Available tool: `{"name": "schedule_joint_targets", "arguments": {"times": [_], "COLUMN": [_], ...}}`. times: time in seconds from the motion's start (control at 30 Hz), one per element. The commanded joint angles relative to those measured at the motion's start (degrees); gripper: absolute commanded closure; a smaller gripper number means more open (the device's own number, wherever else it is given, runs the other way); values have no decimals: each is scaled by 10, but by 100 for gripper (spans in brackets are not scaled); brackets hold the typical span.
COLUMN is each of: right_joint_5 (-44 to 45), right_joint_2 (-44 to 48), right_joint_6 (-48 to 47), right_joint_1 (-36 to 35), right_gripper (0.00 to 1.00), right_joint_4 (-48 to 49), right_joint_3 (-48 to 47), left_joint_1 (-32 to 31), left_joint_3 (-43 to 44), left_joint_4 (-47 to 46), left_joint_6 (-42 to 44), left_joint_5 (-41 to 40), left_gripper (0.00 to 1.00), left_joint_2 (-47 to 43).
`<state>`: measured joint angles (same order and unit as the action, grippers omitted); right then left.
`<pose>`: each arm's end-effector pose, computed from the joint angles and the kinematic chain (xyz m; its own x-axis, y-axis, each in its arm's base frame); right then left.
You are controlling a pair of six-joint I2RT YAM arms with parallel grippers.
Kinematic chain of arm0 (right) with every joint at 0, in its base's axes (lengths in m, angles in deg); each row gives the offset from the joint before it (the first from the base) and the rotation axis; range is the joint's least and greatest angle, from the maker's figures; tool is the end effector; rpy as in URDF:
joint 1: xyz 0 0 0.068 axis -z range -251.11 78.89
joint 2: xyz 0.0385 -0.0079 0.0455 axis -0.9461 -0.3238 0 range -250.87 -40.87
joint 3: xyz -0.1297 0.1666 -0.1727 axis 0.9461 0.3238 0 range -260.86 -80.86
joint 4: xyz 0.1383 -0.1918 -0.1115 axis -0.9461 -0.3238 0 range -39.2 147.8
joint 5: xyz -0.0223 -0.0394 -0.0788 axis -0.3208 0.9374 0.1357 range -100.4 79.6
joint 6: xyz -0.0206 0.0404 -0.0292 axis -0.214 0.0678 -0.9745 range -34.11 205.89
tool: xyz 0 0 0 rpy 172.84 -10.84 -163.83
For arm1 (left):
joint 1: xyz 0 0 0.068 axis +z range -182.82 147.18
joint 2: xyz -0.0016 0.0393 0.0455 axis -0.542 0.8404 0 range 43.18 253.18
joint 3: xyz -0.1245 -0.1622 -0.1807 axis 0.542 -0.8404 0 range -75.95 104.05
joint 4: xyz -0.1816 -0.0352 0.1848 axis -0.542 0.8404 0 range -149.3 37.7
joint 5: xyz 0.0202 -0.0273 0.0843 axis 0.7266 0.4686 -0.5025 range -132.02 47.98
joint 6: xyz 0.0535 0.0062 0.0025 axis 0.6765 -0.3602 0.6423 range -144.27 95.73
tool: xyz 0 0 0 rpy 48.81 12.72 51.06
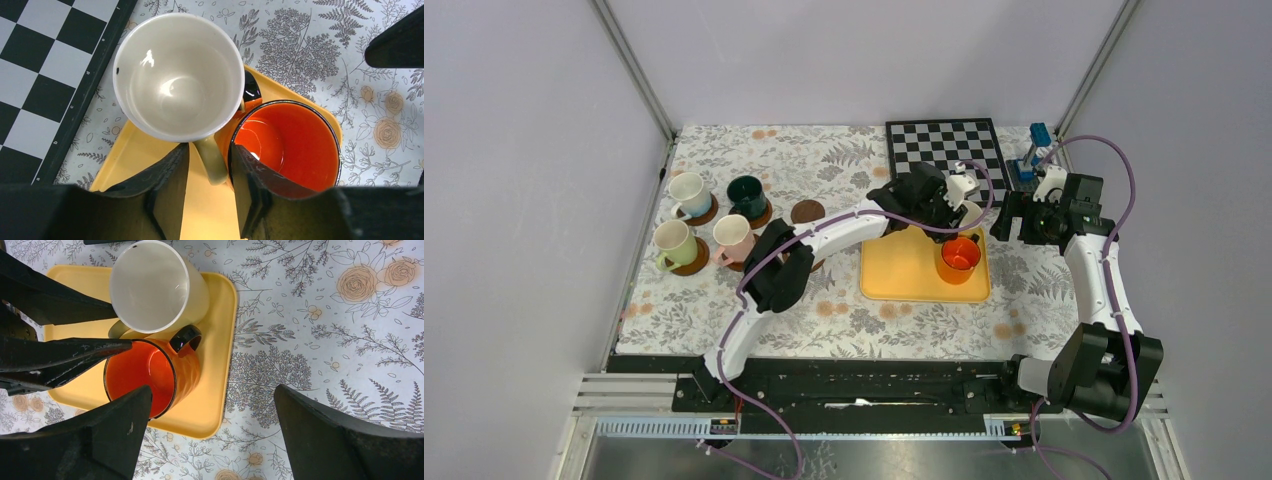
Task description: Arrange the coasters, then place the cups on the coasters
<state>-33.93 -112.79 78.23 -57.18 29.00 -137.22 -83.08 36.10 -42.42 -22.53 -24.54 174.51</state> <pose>0.2619 -0.0503 0.2819 -0.6651 0.0391 -0.7457 -0.1462 0.9725 0.1814 0.3322 -0.4163 0.2238 -0.3500 0.4663 -0.8125 0.8995 0.4094 -0.1526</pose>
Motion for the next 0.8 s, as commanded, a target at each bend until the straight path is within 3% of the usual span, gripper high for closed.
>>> {"name": "schedule_joint_targets", "arguments": {"times": [0.0,0.77], "right_joint_5": [-5,-17], "right_joint_2": [16,18], "right_joint_6": [-5,-11], "right_joint_1": [2,2], "right_gripper": [2,2], "right_joint_4": [11,9], "right_joint_3": [0,2], "left_joint_1": [3,18], "left_joint_3": [21,6], "left_joint_4": [-10,-23], "left_joint_6": [7,-37], "left_joint_5": [-27,23], "left_gripper": [61,61], "left_joint_2": [-2,-13]}}
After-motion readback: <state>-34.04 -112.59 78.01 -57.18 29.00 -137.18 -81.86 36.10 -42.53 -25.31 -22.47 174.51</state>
